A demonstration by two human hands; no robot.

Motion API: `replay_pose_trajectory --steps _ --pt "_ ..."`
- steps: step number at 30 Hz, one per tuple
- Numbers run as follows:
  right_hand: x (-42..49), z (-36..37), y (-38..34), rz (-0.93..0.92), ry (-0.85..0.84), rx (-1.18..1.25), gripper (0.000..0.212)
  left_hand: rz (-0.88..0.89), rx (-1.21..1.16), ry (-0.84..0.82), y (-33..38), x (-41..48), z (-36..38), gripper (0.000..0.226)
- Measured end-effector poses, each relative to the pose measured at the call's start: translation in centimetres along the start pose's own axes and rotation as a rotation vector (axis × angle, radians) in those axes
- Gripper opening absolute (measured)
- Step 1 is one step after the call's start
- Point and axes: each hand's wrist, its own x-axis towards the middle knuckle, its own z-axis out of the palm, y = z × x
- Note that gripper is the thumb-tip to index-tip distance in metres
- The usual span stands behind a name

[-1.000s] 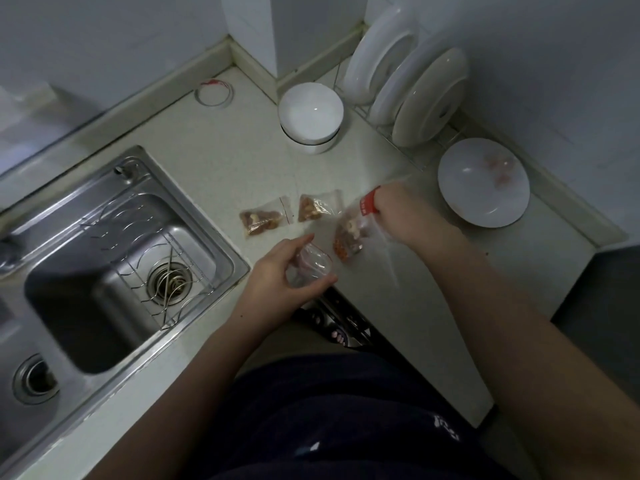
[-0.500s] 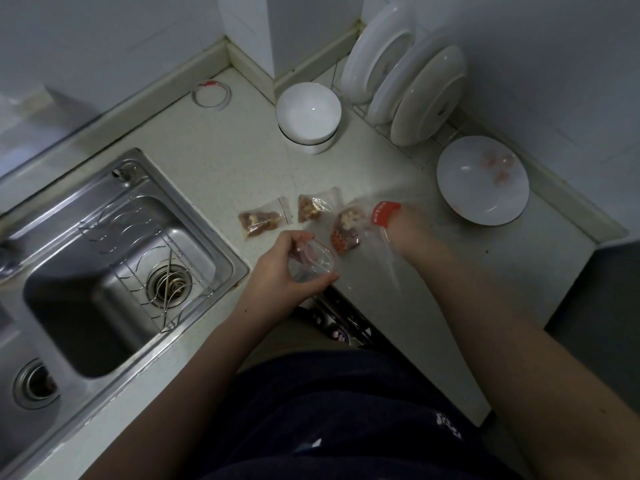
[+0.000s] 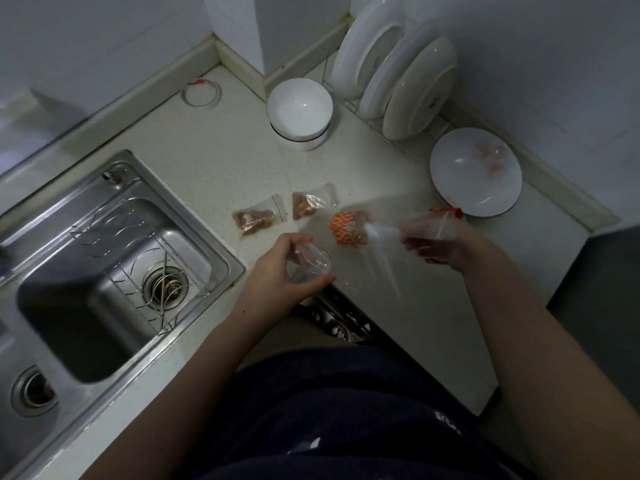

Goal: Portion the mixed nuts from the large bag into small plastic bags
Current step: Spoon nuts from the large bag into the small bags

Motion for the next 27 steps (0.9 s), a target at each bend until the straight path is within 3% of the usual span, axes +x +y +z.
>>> replay_pose_trajectory --steps 8,12,15,23,27 --pt "-3.8 -1.3 0.0 -0.019 0.056 -0.089 0.017 0.01 -0.022 -0.084 0.6 0.6 1.4 0.061" --pt "-4.8 -2.0 -0.3 -0.045 0.131 -0.106 0.003 0.038 -0.005 -0.118 1.1 1.0 1.9 0.061" --pt "-5.2 -2.3 -0.3 -0.084 0.2 -0.127 0.018 0.056 0.003 -0.138 1.4 1.1 2.1 0.06" --pt "-6.4 -3.3 -0.7 -0.076 0.229 -0.249 0.02 0.076 0.014 -0.164 1.6 1.3 2.2 0.059" --pt "-6.0 -2.7 -0.8 -0.09 0.316 -0.11 0.012 0.065 -0.014 -0.168 1.4 1.2 2.2 0.059"
